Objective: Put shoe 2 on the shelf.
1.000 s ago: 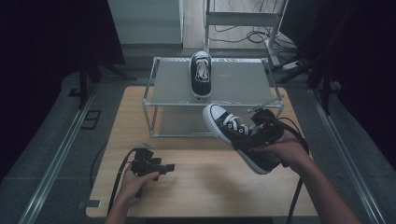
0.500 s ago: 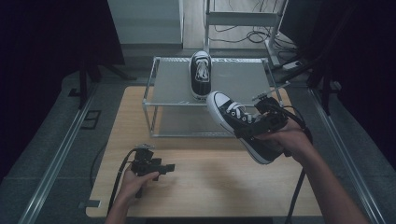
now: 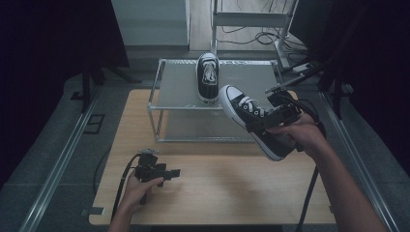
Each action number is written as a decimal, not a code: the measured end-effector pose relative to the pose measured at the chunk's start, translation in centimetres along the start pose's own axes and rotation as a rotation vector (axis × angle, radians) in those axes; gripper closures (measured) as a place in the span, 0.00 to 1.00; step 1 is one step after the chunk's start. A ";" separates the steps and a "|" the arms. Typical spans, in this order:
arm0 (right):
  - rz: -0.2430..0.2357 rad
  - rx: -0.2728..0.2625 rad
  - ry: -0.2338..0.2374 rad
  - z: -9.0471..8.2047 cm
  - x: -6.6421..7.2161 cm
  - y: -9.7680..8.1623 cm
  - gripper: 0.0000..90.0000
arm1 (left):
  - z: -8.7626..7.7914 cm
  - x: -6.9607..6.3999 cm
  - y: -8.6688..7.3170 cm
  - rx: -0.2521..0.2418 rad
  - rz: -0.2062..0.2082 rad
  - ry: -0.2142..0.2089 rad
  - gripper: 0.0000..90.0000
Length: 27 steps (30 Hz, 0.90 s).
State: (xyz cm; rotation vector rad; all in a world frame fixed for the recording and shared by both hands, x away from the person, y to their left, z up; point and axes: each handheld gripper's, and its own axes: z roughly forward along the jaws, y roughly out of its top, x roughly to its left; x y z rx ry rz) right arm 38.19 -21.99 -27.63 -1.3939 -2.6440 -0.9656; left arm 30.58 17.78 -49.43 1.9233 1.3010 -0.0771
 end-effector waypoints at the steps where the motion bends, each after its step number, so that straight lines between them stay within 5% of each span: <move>1: 0.003 0.001 0.000 -0.1 -0.1 0.2 0.16 | 0.0 0.0 0.0 0.001 0.001 -0.001 0.25; 27: 0.160 -0.054 -0.039 1.0 -2.5 4.7 0.16 | 0.1 0.1 -0.1 0.005 0.003 -0.010 0.25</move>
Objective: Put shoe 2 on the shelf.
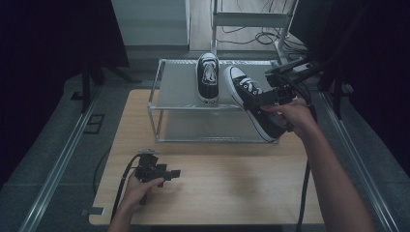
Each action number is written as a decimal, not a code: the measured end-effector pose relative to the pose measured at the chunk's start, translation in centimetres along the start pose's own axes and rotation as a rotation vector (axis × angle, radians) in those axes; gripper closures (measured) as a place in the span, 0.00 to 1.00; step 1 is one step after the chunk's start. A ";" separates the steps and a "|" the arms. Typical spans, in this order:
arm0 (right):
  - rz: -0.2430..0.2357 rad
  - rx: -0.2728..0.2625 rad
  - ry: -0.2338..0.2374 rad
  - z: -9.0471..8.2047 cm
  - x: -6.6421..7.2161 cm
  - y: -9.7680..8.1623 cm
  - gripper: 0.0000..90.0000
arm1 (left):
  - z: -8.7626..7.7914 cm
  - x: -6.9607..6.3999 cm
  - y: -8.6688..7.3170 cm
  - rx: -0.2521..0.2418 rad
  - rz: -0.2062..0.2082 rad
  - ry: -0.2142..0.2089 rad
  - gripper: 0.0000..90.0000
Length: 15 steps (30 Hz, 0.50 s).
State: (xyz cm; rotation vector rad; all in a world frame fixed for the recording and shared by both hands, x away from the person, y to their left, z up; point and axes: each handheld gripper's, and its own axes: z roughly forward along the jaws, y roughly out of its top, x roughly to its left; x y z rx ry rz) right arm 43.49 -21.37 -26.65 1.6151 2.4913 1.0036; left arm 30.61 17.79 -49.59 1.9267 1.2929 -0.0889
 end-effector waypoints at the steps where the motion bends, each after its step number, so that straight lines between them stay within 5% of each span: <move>1: 0.003 0.003 0.000 0.1 0.1 0.2 0.16 | 0.0 0.0 0.0 0.000 0.000 -0.001 0.25; 15: 0.083 -0.001 -0.053 1.9 1.1 3.6 0.16 | -0.5 0.3 0.0 -0.013 -0.004 -0.010 0.25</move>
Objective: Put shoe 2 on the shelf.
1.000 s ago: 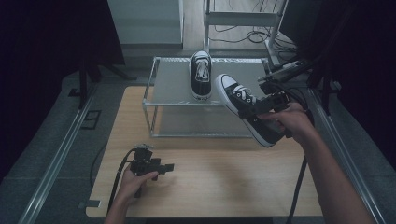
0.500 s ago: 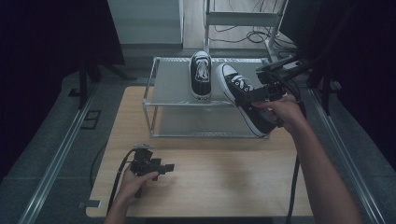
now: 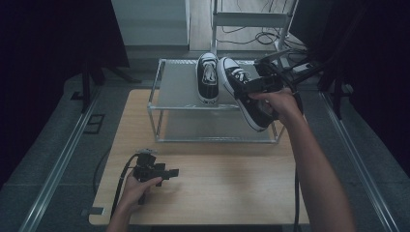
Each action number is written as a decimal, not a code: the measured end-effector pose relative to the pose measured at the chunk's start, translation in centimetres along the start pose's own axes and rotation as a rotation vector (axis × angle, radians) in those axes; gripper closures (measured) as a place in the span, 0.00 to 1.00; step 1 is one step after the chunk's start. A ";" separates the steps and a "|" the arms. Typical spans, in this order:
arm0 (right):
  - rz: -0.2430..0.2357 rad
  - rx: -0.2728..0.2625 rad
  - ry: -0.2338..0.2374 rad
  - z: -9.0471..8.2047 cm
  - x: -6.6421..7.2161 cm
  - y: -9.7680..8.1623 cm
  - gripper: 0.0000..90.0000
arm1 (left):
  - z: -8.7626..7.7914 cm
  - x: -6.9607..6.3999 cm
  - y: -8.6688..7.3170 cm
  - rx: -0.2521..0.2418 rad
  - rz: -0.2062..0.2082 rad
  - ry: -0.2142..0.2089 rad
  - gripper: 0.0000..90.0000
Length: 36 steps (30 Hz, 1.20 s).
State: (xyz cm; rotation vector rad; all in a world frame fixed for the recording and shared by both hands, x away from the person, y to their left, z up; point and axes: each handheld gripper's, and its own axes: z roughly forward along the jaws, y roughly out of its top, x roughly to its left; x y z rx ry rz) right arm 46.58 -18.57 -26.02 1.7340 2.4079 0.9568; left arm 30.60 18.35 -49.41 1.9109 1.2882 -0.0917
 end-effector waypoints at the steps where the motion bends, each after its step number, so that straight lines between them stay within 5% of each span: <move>1: 0.008 -0.002 -0.001 0.1 0.0 0.2 0.16 | 0.0 0.0 0.0 -0.001 -0.001 0.000 0.25; 19: 0.126 -0.016 -0.074 2.4 -0.1 3.7 0.16 | -0.7 0.4 0.0 -0.020 -0.011 -0.002 0.25; 36: 0.182 -0.022 -0.092 3.3 -0.4 5.2 0.16 | -1.0 0.6 0.0 -0.027 -0.013 0.002 0.25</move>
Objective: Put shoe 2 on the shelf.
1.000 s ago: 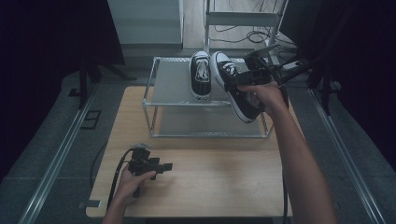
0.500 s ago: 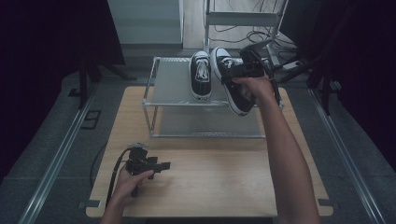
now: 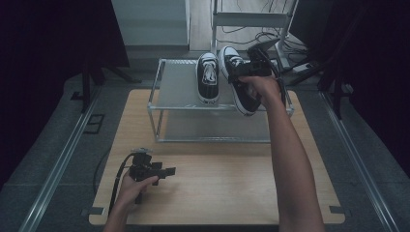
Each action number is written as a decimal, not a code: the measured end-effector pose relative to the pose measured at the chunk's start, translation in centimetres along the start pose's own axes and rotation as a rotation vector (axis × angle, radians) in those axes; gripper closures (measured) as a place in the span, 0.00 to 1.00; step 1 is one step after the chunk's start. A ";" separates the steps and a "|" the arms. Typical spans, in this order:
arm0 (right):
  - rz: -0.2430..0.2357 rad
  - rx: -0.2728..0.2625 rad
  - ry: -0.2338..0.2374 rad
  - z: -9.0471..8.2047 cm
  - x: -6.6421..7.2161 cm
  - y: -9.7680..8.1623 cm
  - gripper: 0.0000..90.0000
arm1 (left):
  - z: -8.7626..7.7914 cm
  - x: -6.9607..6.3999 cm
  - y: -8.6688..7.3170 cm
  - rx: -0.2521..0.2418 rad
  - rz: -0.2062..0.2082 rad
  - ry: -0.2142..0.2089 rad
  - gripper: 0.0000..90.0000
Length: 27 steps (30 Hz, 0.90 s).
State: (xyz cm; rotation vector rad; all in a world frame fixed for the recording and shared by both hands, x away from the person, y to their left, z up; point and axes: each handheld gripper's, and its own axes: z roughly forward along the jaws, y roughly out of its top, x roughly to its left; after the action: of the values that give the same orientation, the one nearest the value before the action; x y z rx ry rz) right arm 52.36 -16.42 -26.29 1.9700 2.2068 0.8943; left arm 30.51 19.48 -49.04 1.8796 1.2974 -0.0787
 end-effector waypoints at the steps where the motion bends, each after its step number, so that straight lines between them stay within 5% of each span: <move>1: 0.001 0.000 0.001 0.1 0.0 0.1 0.16 | 0.0 0.1 0.0 -0.001 0.002 -0.001 0.25; 27: 0.146 -0.033 -0.005 1.5 0.3 2.7 0.16 | -0.2 0.1 -0.1 -0.010 -0.006 -0.003 0.25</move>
State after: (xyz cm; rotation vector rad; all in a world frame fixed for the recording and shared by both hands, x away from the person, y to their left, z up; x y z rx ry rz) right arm 55.32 -15.54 -26.26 2.1379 2.0542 0.9345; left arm 30.41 19.71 -49.00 1.8669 1.2993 -0.0783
